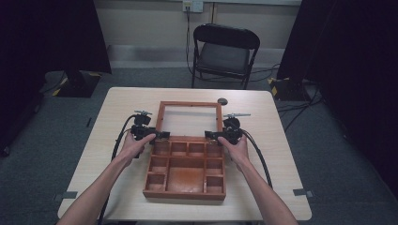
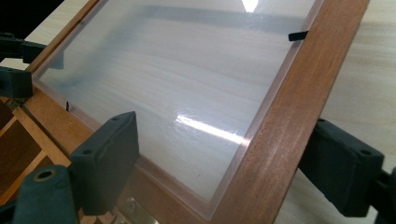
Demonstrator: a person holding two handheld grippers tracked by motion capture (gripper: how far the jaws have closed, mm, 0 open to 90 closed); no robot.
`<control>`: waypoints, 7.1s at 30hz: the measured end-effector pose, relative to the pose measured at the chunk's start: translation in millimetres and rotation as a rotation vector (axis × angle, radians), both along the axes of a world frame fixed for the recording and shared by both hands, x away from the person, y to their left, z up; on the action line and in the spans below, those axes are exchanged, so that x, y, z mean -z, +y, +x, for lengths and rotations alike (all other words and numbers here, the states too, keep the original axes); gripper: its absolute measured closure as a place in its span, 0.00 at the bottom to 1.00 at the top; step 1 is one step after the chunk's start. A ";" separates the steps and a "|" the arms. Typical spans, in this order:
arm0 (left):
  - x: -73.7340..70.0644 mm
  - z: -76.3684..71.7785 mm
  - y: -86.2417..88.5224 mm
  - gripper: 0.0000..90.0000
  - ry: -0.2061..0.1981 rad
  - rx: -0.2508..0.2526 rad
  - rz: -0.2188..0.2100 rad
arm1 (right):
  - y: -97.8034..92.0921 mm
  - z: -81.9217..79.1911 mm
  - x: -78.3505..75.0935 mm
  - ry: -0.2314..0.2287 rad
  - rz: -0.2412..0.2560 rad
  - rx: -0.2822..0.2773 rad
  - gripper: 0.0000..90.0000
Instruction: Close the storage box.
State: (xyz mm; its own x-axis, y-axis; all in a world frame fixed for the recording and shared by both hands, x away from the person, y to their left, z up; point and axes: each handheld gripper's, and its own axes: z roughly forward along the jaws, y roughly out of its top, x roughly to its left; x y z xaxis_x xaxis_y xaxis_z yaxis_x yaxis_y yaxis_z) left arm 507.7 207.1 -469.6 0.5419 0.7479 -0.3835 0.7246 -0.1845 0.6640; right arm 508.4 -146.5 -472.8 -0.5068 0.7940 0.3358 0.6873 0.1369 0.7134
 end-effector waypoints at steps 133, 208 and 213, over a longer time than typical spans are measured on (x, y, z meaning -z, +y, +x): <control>-70.9 -47.4 27.5 0.63 -0.281 0.029 -0.069 | -12.1 -54.0 -90.2 -0.251 0.036 -0.037 0.53; -71.1 -105.1 27.8 0.25 -0.266 0.074 -0.022 | -38.6 -107.6 -75.6 -0.109 -0.003 -0.044 0.34; -70.4 -108.5 28.8 0.25 -0.270 0.067 -0.019 | -58.6 -108.2 -72.0 -0.092 -0.013 -0.001 0.34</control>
